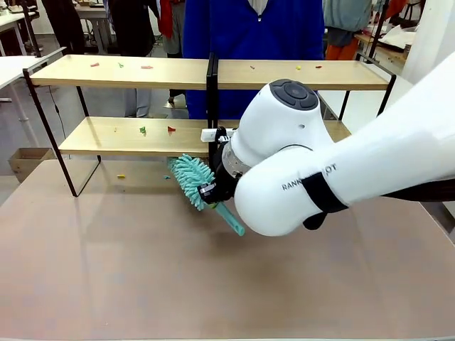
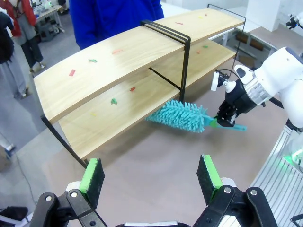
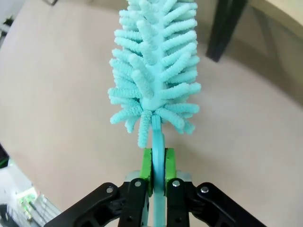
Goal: Clean the shelves.
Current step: Clean a randomly selected level of the Shelf with the Duster.
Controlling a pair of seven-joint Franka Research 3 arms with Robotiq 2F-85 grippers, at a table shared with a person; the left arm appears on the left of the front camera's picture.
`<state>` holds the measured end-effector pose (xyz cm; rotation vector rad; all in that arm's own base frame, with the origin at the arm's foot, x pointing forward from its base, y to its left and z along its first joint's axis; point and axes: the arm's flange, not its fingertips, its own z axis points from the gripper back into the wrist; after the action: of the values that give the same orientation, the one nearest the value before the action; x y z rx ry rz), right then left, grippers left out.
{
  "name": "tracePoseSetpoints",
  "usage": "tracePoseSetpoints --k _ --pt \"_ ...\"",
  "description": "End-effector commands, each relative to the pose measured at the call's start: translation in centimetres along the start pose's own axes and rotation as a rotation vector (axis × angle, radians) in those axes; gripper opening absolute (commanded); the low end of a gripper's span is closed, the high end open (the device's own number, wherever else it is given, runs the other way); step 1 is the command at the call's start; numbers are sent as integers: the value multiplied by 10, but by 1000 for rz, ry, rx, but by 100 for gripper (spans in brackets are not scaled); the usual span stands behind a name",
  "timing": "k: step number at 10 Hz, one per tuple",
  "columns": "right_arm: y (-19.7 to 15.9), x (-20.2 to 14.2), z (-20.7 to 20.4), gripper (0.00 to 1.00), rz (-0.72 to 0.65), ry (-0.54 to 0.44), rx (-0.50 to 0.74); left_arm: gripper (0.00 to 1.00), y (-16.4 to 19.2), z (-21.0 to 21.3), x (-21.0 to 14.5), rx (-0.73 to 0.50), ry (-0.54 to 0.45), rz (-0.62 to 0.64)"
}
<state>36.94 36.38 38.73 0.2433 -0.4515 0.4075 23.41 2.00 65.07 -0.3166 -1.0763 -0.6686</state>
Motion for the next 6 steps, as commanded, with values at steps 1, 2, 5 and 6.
tracePoseSetpoints --k 1,2,5,6 --pt "34 7 -29 0 -53 -40 -81 100 0 -1 0 -4 -1 1" --pt "46 9 -40 0 -106 -39 -95 100 0 -1 0 -4 -1 1" --pt "72 21 -58 0 -244 -95 -150 100 0 -1 0 -4 -1 1" --pt "78 23 -64 0 -268 -78 -169 100 0 -1 0 -4 -1 1"
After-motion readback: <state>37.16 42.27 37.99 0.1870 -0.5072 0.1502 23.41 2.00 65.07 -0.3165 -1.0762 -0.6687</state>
